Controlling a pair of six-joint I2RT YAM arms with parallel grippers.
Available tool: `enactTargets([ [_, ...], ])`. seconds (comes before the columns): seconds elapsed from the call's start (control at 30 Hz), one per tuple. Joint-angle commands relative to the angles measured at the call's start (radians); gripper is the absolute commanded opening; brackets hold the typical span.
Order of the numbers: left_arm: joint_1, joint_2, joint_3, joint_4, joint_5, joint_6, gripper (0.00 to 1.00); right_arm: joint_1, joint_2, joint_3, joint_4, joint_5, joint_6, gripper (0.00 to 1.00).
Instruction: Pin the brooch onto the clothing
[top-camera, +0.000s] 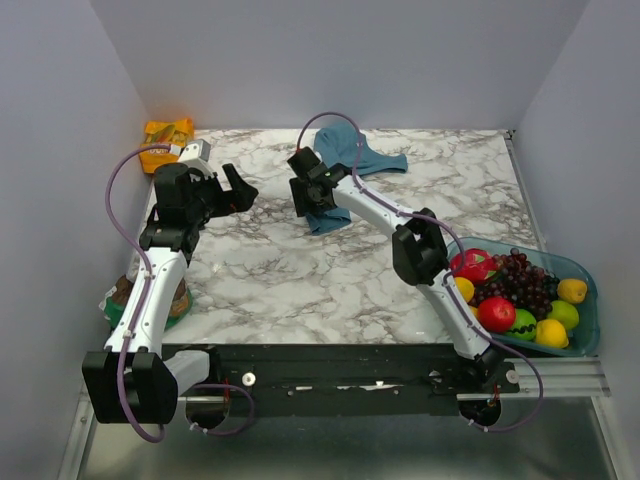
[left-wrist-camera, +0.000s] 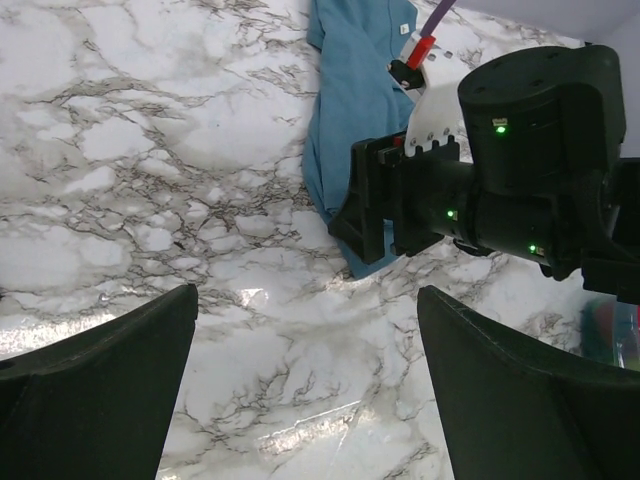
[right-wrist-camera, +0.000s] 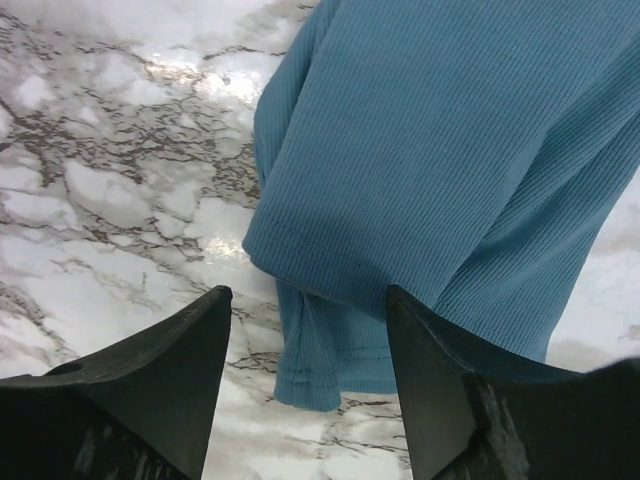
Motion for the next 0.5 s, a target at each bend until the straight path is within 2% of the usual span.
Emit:
enactTargets([
  [0.0,0.007,-0.002,-0.010,0.028,0.053,-0.014,0.99,0.006,0.033,0.034,-0.043,0.029,0.012,0.65],
  [0.13,0.007,0.003,-0.016,0.035,0.066,-0.020,0.99,0.006,0.031,0.025,-0.056,0.017,0.010,0.55],
  [0.23,0.007,0.009,-0.016,0.037,0.073,-0.021,0.99,0.006,0.010,-0.031,-0.057,-0.017,0.013,0.26],
  [0.27,0.007,0.012,-0.017,0.042,0.078,-0.024,0.99,0.006,-0.001,-0.051,-0.054,-0.029,0.016,0.11],
  [0.33,0.004,0.020,-0.022,0.046,0.090,-0.031,0.99,0.006,-0.041,-0.108,-0.020,-0.061,0.024,0.02],
  [0.47,-0.032,0.047,-0.023,0.048,0.095,-0.031,0.96,0.022,-0.133,-0.301,0.042,-0.074,0.033,0.01],
])
